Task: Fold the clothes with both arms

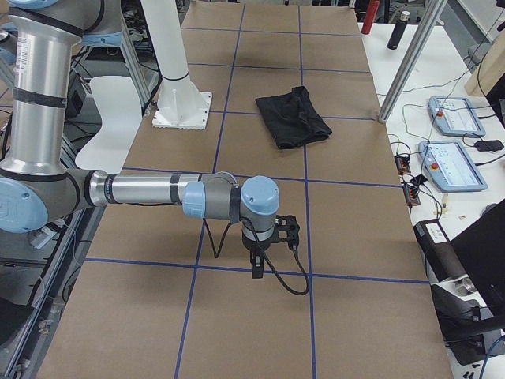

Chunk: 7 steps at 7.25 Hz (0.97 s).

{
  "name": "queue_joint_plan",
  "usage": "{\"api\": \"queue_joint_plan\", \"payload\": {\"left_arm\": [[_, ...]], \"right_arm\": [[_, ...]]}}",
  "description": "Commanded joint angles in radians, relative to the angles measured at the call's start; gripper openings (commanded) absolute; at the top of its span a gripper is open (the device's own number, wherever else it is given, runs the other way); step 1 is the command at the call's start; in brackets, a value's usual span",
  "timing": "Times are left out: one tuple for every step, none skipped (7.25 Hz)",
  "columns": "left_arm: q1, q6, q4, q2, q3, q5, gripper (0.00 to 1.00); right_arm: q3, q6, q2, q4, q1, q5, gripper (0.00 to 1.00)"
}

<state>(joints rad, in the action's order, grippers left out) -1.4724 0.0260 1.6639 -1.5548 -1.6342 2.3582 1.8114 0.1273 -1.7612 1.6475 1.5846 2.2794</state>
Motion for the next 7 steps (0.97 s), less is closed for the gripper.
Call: {"api": "queue_joint_plan", "payload": {"left_arm": [[-0.003, 0.000, -0.003, 0.012, 0.002, -0.008, 1.00], [-0.005, 0.000, -0.016, 0.040, 0.005, -0.007, 1.00], [-0.017, 0.014, -0.048, 0.050, -0.010, -0.007, 1.00], [-0.040, 0.087, -0.067, 0.071, -0.010, -0.007, 1.00], [-0.098, 0.124, -0.132, 0.073, -0.032, -0.008, 1.00], [-0.133, 0.126, -0.209, 0.076, -0.092, -0.010, 1.00], [-0.137, 0.177, -0.220, 0.079, -0.110, -0.029, 1.00]], "right_arm": [[0.002, 0.000, -0.001, 0.000, 0.000, 0.002, 1.00], [0.002, 0.000, -0.001, 0.000, 0.000, 0.000, 1.00], [0.003, 0.000, -0.001, 0.000, 0.000, 0.000, 1.00], [0.005, 0.000, -0.001, 0.000, 0.000, 0.000, 1.00], [0.008, 0.000, -0.001, 0.000, 0.000, 0.000, 1.00], [0.008, 0.000, -0.001, 0.000, 0.000, 0.000, 1.00], [0.012, -0.001, -0.001, 0.000, 0.000, 0.002, 1.00]]}}
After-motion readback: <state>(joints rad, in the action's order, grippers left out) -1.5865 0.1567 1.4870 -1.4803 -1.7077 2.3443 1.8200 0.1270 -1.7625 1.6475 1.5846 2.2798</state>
